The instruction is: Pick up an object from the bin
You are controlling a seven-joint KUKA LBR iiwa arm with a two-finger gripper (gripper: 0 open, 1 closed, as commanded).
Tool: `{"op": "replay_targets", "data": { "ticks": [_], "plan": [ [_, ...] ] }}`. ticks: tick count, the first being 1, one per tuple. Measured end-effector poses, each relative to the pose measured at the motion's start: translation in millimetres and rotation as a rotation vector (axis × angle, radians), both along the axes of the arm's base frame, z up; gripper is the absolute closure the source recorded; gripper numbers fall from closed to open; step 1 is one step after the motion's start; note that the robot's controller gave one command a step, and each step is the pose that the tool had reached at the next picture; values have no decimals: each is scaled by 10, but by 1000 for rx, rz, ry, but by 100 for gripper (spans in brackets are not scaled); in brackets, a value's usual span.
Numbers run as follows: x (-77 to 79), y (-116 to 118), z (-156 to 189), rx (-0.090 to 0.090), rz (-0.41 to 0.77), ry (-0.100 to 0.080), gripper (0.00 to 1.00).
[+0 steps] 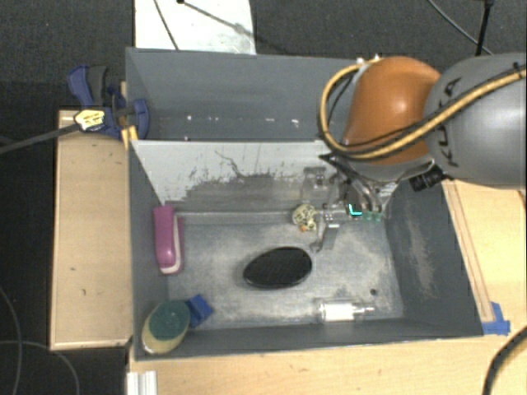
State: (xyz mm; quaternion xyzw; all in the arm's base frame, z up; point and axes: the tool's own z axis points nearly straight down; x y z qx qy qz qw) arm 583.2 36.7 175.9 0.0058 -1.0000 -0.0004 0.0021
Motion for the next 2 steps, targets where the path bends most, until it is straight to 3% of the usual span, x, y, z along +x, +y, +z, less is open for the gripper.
{"op": "replay_targets", "data": {
  "ticks": [1, 2],
  "plan": [
    [-70, 47, -865, 2, -340, -17, 0],
    [-72, 43, -869, 1, -341, -16, 100]
  ]
}}
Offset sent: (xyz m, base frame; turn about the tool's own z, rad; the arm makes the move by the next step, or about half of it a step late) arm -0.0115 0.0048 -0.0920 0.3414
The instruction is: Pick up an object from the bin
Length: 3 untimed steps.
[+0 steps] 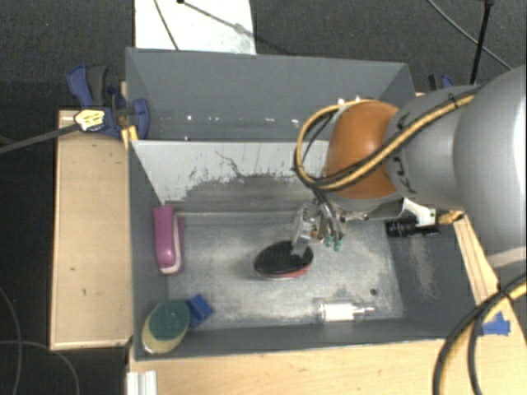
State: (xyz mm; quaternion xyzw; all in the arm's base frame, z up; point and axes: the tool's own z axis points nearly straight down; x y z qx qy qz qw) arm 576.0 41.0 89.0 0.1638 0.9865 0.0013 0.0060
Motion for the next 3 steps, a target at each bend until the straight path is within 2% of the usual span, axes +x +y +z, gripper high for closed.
{"op": "replay_targets", "data": {
  "ticks": [1, 2, 3],
  "plan": [
    [-157, -51, 1060, 0, -27, 2, 100],
    [-171, -51, 1011, -1, -25, 10, 0],
    [-494, 75, -105, 2, -264, 19, 0]
  ]
}}
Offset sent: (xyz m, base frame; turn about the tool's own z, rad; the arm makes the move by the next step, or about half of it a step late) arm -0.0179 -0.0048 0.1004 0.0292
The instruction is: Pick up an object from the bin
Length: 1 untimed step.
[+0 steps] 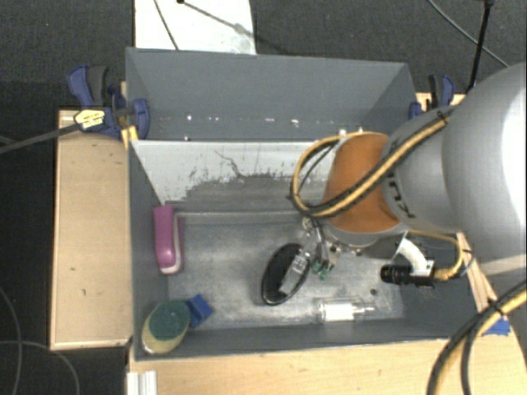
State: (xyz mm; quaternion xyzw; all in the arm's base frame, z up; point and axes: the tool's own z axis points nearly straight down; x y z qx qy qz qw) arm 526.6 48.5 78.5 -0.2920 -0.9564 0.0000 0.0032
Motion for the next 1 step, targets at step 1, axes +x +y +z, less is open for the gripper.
{"op": "replay_targets", "data": {
  "ticks": [1],
  "plan": [
    [376, -92, 1264, -2, 248, -16, 0]
  ]
}}
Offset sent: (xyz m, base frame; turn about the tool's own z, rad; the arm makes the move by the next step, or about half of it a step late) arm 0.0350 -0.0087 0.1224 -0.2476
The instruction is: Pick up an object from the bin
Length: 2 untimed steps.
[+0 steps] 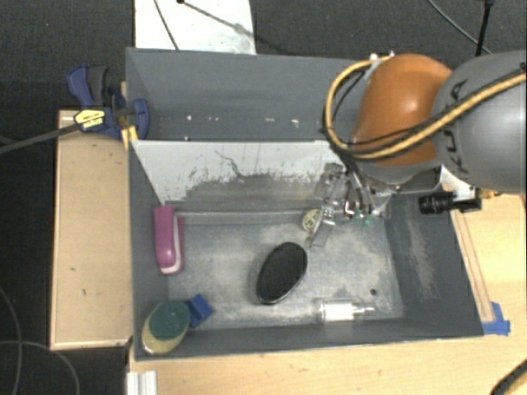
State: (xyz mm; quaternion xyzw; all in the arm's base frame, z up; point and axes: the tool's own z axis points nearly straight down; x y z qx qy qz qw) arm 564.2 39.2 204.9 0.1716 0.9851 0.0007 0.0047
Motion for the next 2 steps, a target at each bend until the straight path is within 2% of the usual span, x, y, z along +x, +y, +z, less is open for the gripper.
{"op": "replay_targets", "data": {
  "ticks": [1, 2],
  "plan": [
    [-27, 24, 1241, -1, 117, -3, 0],
    [-342, 96, -342, 0, 207, 16, 0]
  ]
}}
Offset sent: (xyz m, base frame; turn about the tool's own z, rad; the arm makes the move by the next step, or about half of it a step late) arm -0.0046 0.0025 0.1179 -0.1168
